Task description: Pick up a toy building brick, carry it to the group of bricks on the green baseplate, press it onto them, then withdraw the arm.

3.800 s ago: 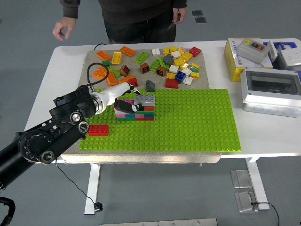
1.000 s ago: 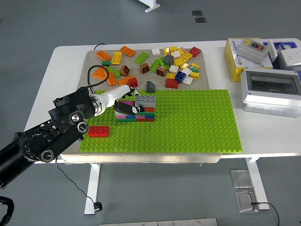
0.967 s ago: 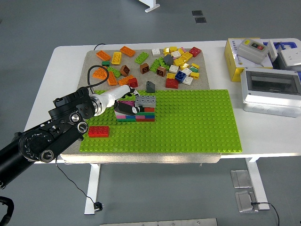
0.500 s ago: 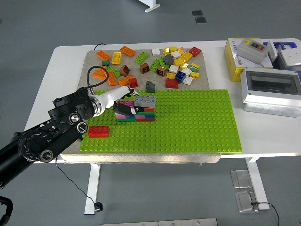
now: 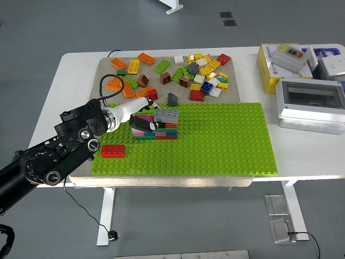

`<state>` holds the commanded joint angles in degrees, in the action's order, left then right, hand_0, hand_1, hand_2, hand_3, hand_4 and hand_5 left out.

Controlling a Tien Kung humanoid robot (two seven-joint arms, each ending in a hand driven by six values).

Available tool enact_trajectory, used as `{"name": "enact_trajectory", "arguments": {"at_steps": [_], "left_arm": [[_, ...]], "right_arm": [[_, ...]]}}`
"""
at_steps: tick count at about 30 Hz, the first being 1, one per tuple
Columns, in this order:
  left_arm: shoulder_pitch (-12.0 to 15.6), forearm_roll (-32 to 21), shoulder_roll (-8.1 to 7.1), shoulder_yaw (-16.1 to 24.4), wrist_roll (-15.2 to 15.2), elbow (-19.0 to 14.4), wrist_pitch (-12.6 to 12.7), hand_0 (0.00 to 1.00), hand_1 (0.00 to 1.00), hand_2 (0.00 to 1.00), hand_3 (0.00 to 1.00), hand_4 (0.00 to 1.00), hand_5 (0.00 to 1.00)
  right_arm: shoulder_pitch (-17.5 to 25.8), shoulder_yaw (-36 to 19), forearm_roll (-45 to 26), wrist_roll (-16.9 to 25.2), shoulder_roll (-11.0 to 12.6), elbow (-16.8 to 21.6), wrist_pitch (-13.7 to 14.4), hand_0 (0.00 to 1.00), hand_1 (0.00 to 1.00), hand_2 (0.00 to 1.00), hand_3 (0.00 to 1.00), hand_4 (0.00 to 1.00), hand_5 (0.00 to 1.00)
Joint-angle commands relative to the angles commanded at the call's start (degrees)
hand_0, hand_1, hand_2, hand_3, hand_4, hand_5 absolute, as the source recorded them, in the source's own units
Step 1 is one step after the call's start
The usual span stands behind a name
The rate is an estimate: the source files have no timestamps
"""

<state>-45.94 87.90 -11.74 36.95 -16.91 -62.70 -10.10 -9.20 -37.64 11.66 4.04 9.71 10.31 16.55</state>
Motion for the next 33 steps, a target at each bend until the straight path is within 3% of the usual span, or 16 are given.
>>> {"name": "enact_trajectory", "arguments": {"at_steps": [15,16,22,33], "left_arm": [[-0.12,0.22,-0.15,0.22,-0.08,-0.32,-0.98,0.92,0.942,0.954,0.759,0.653,0.318],[-0.12,0.24,-0.19,0.28,-0.11,-0.41,-1.06,0.922,0.949,0.959,0.761,0.704,0.34],[-0.17,0.36,-0.37,0.47,-0.34,-0.73,-1.47,0.923,0.949,0.959,0.764,0.733,0.354],[-0.13,0.42,-0.61,0.54,-0.72,-1.08,-1.8,0.924,0.948,0.959,0.765,0.727,0.355]], "right_arm": [[-0.04,-0.73,0.59,-0.08,-0.05,0.0,0.03,0.736,0.8,0.786,0.673,0.384,0.751],[-0.03,-0.7,0.56,-0.08,-0.04,0.0,0.02,0.736,0.801,0.785,0.673,0.382,0.751],[0.01,-0.93,0.74,-0.12,-0.05,0.0,0.01,0.736,0.802,0.785,0.673,0.381,0.749],[0.03,-2.03,1.7,-0.43,-0.1,0.0,0.07,0.736,0.803,0.785,0.673,0.381,0.75]]}}
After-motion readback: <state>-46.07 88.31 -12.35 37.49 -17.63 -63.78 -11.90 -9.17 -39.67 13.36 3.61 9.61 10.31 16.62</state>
